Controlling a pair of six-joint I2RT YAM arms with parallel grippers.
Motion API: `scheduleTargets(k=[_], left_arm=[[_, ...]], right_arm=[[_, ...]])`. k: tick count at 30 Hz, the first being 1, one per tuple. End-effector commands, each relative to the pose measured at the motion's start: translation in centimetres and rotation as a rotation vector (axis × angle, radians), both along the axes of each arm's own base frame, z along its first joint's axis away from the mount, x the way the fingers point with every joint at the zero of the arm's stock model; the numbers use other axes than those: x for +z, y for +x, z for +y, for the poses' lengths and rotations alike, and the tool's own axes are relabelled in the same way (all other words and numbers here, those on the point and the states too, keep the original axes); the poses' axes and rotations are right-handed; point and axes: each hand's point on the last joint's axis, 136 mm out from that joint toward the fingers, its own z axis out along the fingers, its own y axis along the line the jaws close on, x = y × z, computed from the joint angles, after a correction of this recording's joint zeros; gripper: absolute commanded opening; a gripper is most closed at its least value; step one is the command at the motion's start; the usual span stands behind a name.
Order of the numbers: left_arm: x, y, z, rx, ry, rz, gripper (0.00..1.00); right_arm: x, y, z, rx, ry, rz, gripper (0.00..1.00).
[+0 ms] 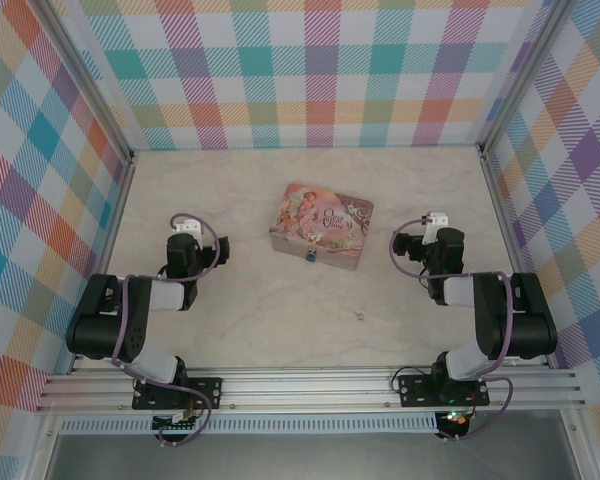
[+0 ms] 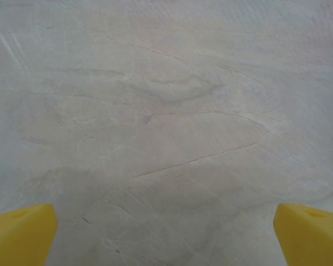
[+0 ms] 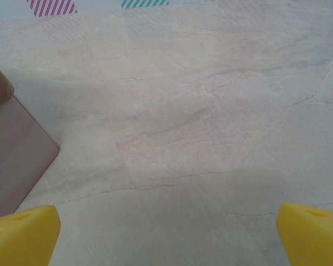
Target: Unlock a padlock with a key
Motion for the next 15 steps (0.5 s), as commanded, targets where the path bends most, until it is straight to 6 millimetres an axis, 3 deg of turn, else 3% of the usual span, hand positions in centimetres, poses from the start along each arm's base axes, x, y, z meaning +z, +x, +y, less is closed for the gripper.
scheduleTargets(k=[1, 7, 12, 15], left_arm=[[4.0, 0.8, 0.2, -0.009, -0.002, -0.053, 1.0], [7.7, -0.4, -1.1, -0.033, -0.135, -0.068, 1.0], [9.7, -1.4, -3.2, -0.066, -0.293, -0.063, 1.0], [10.5, -2.2, -5.4, -0.114, -0.363, -0.054, 1.0]], right_arm=[[2.3, 0.9, 0.1, 0.014, -0.002, -0.032, 1.0], [5.0, -0.2, 0.5, 0.028, 0.03, 0.002, 1.0], [8.5, -1.8, 3.1, 0.108, 0.24, 0.009, 1.0], [9.5, -3.0, 4.7, 0.158, 0.352, 0.05, 1.0]])
